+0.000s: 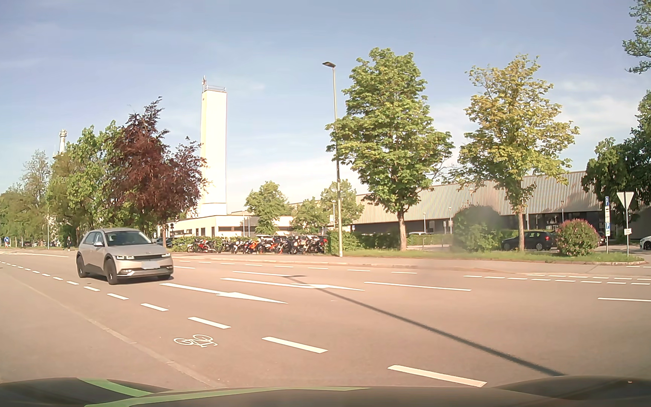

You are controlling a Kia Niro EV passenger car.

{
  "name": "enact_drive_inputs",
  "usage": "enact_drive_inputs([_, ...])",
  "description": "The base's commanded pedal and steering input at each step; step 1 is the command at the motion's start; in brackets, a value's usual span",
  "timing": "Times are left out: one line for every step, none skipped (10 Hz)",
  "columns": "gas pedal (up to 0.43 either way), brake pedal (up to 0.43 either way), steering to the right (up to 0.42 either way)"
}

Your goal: Follow the waypoints while adhering to traffic rules and regulations

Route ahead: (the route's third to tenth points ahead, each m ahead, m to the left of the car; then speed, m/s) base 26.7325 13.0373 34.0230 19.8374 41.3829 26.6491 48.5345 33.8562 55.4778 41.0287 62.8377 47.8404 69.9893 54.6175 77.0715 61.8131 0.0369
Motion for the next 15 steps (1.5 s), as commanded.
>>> enact_drive_inputs([0.000,0.000,0.336])
enact_drive_inputs([0.000,0.012,0.336])
enact_drive_inputs([0.000,0.018,0.336])
enact_drive_inputs([0.000,0.030,0.335])
enact_drive_inputs([0.000,0.043,0.331])
enact_drive_inputs([0.000,0.043,0.326])
enact_drive_inputs([0.000,0.037,0.319])
enact_drive_inputs([0.000,0.000,0.315])
enact_drive_inputs([0.000,0.000,0.313])
enact_drive_inputs([0.000,0.000,0.312])
enact_drive_inputs([0.000,0.000,0.312])
enact_drive_inputs([0.000,0.000,0.312])
enact_drive_inputs([0.000,0.000,0.312])
enact_drive_inputs([0.000,0.000,0.309])
enact_drive_inputs([0.000,0.000,0.305])
